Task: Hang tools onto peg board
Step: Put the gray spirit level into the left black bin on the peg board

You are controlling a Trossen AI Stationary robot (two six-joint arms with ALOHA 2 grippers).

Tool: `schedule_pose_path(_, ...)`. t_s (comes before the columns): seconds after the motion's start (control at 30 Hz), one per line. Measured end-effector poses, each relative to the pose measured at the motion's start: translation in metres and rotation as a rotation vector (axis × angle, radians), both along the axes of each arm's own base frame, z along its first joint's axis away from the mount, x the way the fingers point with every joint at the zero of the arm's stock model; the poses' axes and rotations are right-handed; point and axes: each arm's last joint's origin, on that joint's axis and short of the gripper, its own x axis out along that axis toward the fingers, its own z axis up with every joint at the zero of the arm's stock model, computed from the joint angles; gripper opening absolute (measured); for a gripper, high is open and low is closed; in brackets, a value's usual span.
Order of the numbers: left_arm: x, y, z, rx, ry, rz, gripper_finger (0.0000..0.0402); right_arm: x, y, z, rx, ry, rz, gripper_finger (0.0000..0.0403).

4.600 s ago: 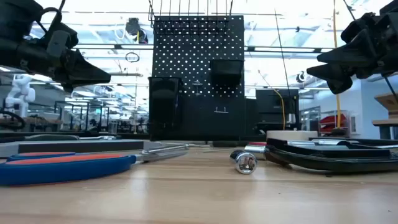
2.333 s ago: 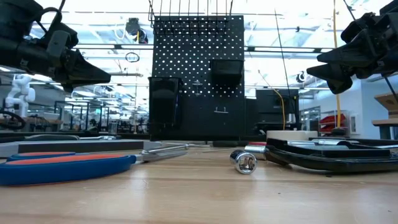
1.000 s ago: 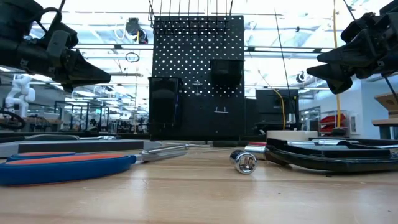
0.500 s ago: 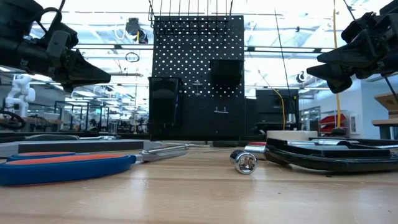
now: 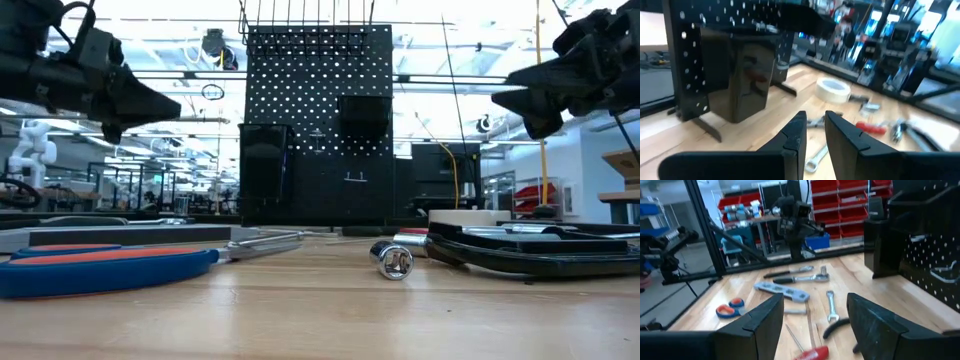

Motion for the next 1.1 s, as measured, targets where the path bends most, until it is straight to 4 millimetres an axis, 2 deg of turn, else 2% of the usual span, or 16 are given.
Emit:
schedule_pose_path(0.17, 0.001, -0.001, 0.004, -0.005, -0.040, -0.032, 0.0070, 0.000, 0.000, 0.006, 0.134, -0.072, -0.005, 0.0212)
schedule_pose_path(0.33, 0.001, -0.004, 0.008, 0.002, -0.040, -0.128, 0.0070, -0.001, -0.002, 0.010, 0.173, -0.116, -0.062, 0.0212)
schedule_pose_path(0.53, 0.001, -0.005, 0.034, 0.123, -0.045, -0.168, 0.0070, -0.002, -0.002, 0.018, 0.191, -0.205, -0.046, 0.0212)
schedule_pose_path(0.8, 0.006, -0.005, 0.069, 0.238, -0.048, -0.184, 0.0070, -0.006, -0.002, 0.030, 0.133, -0.307, -0.053, 0.0212)
schedule_pose_path(0.97, 0.013, -0.007, 0.078, 0.272, 0.071, -0.249, 0.0070, -0.004, -0.002, 0.043, 0.136, -0.301, -0.050, 0.0212)
schedule_pose_path(1.1, 0.022, -0.008, 0.077, 0.260, 0.187, -0.276, 0.0070, 0.005, -0.002, 0.053, 0.118, -0.204, -0.054, 0.0212)
